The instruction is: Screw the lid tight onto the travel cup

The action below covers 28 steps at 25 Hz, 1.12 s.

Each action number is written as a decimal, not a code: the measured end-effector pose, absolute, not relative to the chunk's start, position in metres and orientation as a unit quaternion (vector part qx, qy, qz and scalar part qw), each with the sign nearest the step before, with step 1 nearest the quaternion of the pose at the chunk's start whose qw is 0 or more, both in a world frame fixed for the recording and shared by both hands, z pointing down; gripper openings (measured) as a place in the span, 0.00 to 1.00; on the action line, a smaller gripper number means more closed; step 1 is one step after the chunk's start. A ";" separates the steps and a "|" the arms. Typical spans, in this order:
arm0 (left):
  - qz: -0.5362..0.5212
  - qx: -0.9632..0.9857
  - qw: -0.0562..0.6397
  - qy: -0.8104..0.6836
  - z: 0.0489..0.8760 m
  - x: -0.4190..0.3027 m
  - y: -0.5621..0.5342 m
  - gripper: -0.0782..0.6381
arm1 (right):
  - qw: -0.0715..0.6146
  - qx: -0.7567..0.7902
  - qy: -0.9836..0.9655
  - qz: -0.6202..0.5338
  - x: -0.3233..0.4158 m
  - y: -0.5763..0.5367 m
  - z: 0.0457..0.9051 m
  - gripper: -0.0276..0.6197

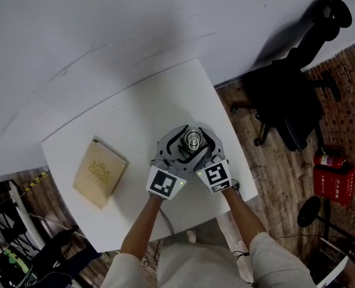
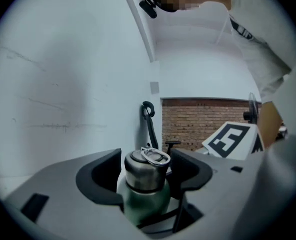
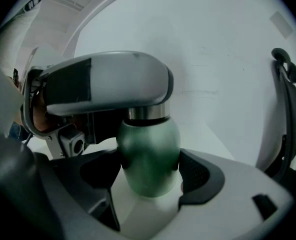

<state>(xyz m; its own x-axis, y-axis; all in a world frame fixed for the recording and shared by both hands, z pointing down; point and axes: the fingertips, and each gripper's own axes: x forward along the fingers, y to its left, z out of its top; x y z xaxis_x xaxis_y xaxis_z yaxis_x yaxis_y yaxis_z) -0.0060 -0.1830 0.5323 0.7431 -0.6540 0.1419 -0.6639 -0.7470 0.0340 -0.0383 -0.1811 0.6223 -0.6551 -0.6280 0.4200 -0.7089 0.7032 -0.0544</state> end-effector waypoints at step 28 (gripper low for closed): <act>0.077 0.959 0.042 -0.271 0.533 -0.003 -0.181 0.47 | 0.191 0.367 -0.905 0.104 -0.039 -0.180 0.621 0.59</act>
